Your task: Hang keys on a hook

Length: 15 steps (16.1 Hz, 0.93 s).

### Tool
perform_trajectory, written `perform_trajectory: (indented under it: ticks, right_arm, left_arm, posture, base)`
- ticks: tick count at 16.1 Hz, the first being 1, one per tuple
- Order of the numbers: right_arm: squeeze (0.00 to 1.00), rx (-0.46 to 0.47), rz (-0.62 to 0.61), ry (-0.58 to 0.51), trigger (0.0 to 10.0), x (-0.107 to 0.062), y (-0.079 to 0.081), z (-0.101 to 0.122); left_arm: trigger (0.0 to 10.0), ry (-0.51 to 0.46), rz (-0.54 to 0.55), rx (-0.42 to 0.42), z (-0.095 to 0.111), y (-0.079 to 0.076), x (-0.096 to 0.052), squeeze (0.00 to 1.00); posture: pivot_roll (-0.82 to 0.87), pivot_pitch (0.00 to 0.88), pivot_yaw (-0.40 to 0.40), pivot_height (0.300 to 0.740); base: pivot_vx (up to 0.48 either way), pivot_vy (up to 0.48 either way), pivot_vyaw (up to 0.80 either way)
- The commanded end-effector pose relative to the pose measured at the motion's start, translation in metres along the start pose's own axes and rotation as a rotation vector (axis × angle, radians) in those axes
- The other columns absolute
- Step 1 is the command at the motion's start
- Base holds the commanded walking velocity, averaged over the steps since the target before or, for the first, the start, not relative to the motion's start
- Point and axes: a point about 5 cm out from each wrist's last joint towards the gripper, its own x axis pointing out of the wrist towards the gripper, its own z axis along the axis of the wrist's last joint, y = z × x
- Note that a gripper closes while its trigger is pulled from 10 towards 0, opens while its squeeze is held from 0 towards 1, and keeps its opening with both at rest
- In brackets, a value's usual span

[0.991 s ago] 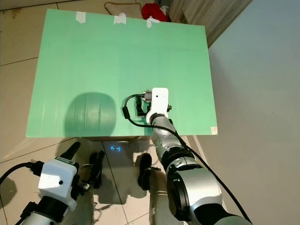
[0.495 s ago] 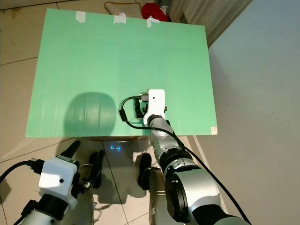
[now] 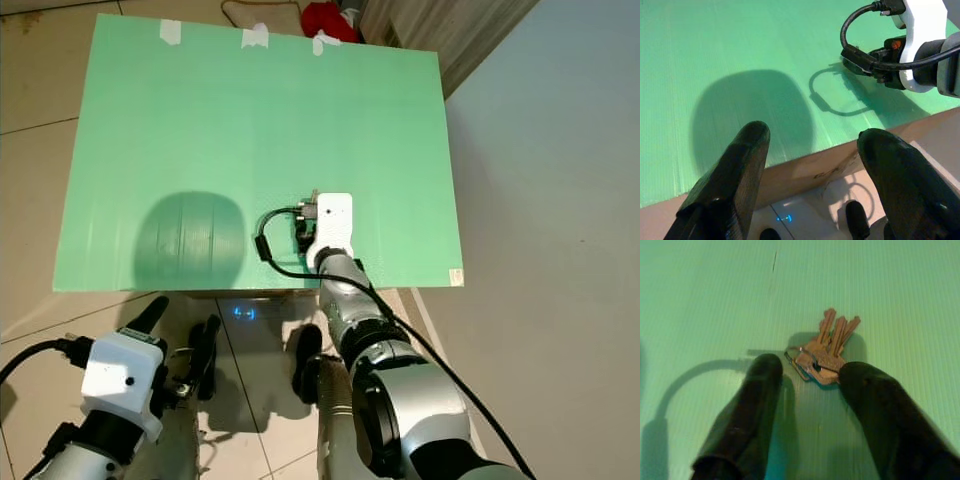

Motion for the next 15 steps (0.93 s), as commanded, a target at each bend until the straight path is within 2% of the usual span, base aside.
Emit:
perform_trajectory:
  ticks: [1,10,14,15]
  right_arm:
    - [0.0,0.011,-0.008,0.068,0.0,-0.008,0.001,-0.022]
    - [0.0,0.024,0.007,0.067,0.0,-0.008,0.007,-0.022]
    - [0.0,0.06,0.031,-0.058,0.0,0.0,0.003,0.006]
    - [0.0,0.067,0.057,-0.184,0.0,0.005,0.001,0.034]
  left_arm:
    - [10.0,0.034,0.001,-0.004,-0.003,-0.002,-0.006,0.0]
    - [10.0,0.032,0.026,0.018,-0.001,0.004,-0.005,0.0]
    - [10.0,0.016,0.031,0.016,0.0,0.004,0.0,0.0]
    - [10.0,0.013,0.033,0.014,0.0,0.003,0.0,0.0]
  posture:
    - [0.47,0.602,-0.185,0.74]
    - [0.47,0.617,-0.19,0.74]
    - [0.45,0.611,-0.208,0.74]
    - [0.44,0.606,-0.214,0.74]
  base:
    - [0.0,0.0,0.0]
    - [0.0,0.0,0.0]
    - [0.0,0.0,0.0]
    - [0.0,0.0,0.0]
